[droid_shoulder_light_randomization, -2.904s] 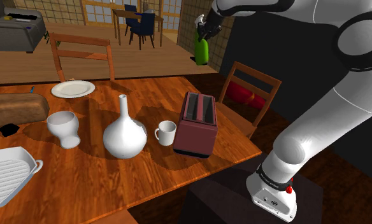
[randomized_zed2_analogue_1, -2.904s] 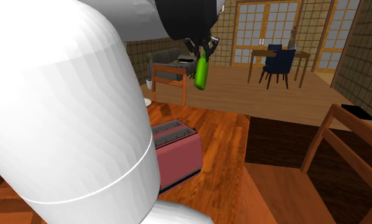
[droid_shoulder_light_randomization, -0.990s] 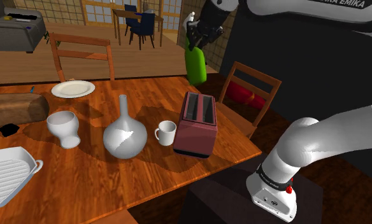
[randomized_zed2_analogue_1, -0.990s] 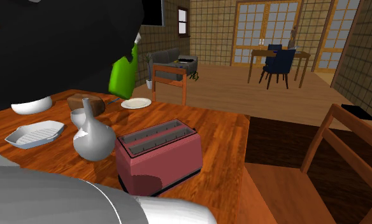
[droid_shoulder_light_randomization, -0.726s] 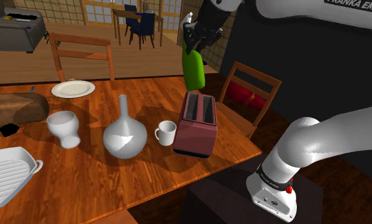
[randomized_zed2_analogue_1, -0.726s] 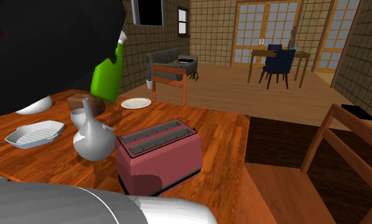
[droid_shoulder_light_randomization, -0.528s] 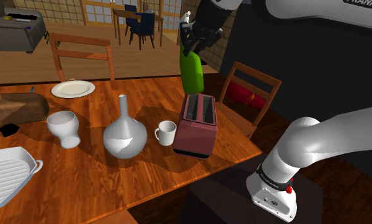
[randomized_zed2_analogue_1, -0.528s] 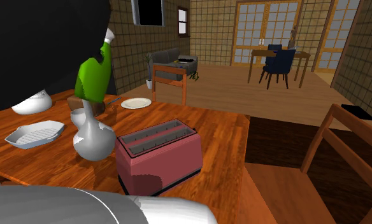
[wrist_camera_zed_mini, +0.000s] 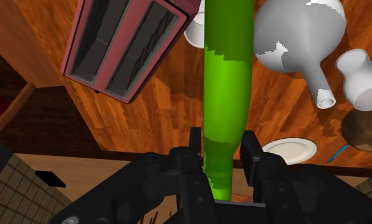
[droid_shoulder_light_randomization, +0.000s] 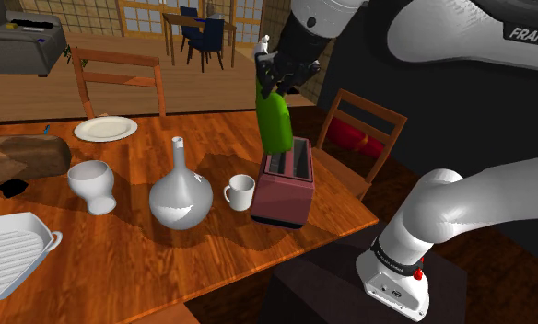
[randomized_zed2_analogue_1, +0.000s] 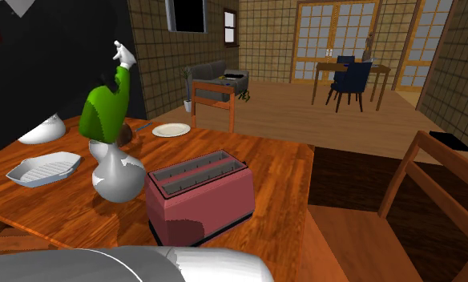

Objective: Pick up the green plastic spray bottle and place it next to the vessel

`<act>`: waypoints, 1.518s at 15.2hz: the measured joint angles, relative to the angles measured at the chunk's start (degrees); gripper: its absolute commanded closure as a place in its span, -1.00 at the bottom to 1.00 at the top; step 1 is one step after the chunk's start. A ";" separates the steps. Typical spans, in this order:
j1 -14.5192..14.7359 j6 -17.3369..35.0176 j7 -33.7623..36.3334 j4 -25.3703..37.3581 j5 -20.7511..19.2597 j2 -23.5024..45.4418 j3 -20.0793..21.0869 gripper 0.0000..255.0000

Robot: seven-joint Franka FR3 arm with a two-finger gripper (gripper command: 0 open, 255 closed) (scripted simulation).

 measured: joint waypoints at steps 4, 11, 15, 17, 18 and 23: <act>0.47 2.79 0.70 -3.63 0.34 -0.77 0.46 1.00; 1.19 7.62 1.85 -9.59 0.88 -1.78 1.30 1.00; 1.45 10.17 2.79 -12.37 1.14 -1.92 2.18 1.00; 1.59 11.66 3.13 -14.02 1.26 -2.06 2.47 1.00; 1.59 12.35 3.42 -14.63 1.31 -1.97 2.77 1.00; 1.73 15.96 4.59 -18.15 1.53 -1.77 3.96 1.00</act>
